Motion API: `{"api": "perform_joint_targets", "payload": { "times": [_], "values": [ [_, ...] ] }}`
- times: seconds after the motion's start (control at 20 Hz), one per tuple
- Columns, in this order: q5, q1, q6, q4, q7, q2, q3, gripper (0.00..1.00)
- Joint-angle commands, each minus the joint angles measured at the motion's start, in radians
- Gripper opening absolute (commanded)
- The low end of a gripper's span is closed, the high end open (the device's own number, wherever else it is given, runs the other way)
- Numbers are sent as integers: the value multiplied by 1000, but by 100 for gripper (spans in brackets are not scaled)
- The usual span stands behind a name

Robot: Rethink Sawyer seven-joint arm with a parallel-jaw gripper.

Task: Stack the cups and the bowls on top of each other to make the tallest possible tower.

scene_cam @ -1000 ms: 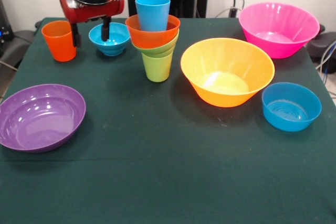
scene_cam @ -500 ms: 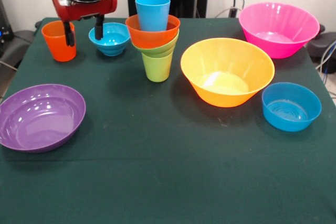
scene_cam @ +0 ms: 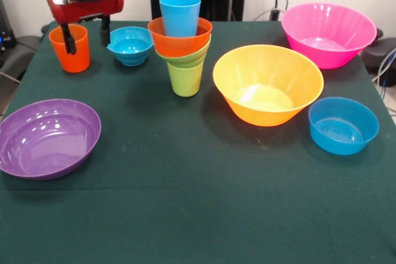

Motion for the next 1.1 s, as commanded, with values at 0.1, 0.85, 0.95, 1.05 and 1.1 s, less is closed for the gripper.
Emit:
{"api": "perform_joint_targets", "payload": {
  "times": [0.1, 0.85, 0.95, 1.05, 1.1],
  "values": [
    [-32, -19, -9, 85, -283, -33, 57, 100],
    [59, -66, -169, 256, -48, -152, 98, 100],
    [59, -60, -186, 258, -41, -146, 94, 100],
    [63, -53, -201, 261, -30, -142, 87, 100],
    [64, -48, -204, 261, -21, -137, 81, 100]
  ]
}}
